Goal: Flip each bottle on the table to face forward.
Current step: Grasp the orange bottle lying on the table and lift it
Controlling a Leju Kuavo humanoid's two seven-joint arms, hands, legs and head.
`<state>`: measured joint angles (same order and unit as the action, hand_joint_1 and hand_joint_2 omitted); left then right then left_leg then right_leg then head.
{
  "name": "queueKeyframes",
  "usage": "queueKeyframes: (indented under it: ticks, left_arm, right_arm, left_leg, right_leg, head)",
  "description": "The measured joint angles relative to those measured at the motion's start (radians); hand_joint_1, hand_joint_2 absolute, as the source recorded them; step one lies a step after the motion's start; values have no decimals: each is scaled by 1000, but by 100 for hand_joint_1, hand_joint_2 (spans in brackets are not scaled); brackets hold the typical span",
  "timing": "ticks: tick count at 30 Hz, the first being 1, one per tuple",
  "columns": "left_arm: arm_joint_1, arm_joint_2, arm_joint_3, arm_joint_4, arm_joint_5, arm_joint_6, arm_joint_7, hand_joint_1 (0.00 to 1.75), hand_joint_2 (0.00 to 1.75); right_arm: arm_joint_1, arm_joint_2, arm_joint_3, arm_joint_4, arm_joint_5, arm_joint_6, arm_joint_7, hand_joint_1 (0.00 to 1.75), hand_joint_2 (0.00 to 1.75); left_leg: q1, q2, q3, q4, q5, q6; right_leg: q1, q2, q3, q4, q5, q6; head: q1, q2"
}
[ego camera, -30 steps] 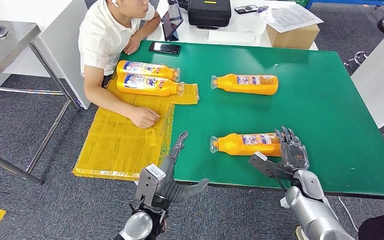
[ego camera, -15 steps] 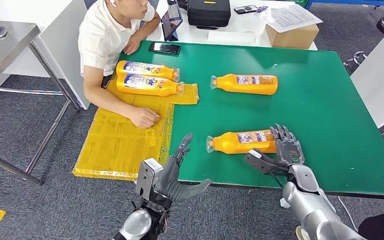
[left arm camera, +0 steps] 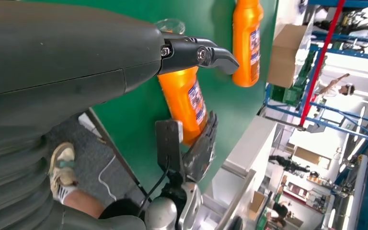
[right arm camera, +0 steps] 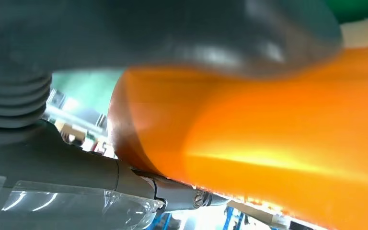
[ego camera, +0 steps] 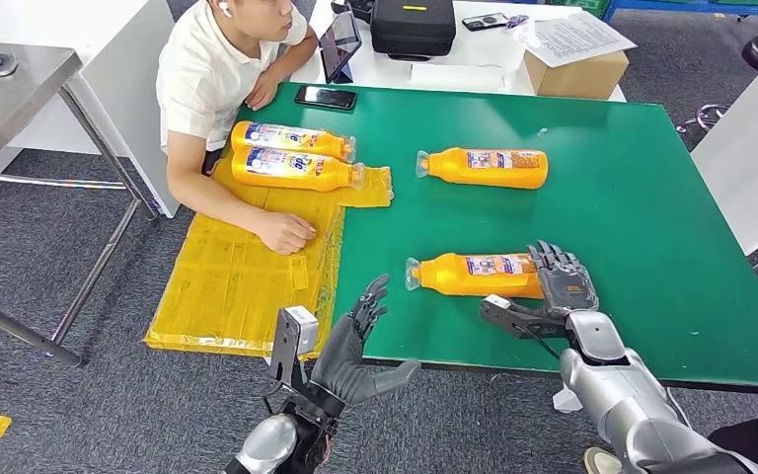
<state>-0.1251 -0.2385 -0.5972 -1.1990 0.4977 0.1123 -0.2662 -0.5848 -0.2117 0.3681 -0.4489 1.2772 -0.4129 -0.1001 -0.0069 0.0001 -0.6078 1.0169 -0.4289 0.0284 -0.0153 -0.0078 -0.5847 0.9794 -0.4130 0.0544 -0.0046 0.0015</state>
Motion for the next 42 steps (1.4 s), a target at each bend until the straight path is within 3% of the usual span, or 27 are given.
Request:
queueKeyframes:
  ticks: [8,15,20,28,42]
  left_arm:
    - [2,2,-2,9,14,-6,4,0,175]
    - [4,3,-2,9,26,-8,9,0,175]
    - [3,3,-2,10,41,-18,12,0,175]
    - [3,1,-2,20,112,-59,47,0,175]
    - [-10,0,-14,59,161,-93,66,0,175]
  right_arm:
    - [-13,-12,63,4,56,-19,60,0,0]
    - [-23,-15,84,6,62,-16,59,0,0]
    - [-29,-10,100,12,77,-75,43,0,0]
    - [-57,10,113,35,68,4,29,0,0]
    - [-77,31,120,66,63,15,19,0,0]
  left_leg:
    - [0,-1,1,0,0,0]
    - [0,-1,1,0,0,0]
    - [0,-1,0,0,0,0]
    - [0,0,-1,0,0,0]
    - [0,1,0,0,0,0]
  right_leg:
    - [0,-1,1,0,0,0]
    - [0,-1,1,0,0,0]
    - [0,-1,1,0,0,0]
    - [0,0,0,0,0,0]
    - [0,0,0,0,0,0]
  head:
    - [0,0]
    - [0,0]
    - [0,0]
    - [0,0]
    - [0,0]
